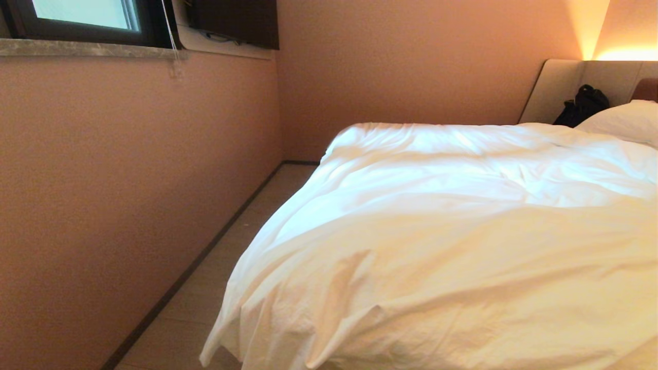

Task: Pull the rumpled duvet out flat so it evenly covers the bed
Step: Flatten the corners of the folded blanket

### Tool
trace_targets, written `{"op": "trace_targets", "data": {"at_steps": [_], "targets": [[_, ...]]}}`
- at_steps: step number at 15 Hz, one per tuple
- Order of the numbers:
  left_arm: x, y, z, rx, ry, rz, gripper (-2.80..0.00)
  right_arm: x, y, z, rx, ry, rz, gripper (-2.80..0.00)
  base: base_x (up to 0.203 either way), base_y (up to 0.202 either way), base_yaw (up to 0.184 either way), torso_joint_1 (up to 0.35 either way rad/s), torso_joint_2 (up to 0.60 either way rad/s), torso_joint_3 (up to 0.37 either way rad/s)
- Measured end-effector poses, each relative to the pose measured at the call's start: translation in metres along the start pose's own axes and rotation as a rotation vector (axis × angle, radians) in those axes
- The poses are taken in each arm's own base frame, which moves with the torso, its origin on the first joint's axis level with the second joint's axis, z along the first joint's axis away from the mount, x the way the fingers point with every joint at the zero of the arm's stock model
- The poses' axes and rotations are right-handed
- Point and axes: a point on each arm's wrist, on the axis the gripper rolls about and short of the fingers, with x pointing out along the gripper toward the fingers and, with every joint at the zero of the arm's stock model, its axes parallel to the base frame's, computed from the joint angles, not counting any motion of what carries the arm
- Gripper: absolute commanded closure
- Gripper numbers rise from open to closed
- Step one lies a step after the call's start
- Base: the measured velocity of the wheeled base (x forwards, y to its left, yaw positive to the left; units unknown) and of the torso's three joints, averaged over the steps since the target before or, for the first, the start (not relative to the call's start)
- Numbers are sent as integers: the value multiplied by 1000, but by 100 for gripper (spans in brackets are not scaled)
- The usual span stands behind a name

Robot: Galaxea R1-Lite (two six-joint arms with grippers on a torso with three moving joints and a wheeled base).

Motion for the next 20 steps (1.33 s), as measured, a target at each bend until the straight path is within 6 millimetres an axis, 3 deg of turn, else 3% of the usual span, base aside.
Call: {"op": "trace_targets", "data": {"at_steps": [4, 11, 17, 20], "targets": [[-9, 2, -13, 16, -62, 9, 0, 0, 0, 0, 0, 0, 0, 0, 0, 0, 0, 0, 0, 0], [-28, 6, -25, 107, -273, 188, 0, 0, 0, 0, 0, 0, -1, 0, 0, 0, 0, 0, 0, 0], [-24, 10, -14, 255, -655, 388, 0, 0, 0, 0, 0, 0, 0, 0, 0, 0, 0, 0, 0, 0], [-25, 8, -10, 294, -719, 407, 0, 0, 0, 0, 0, 0, 0, 0, 0, 0, 0, 0, 0, 0]]}}
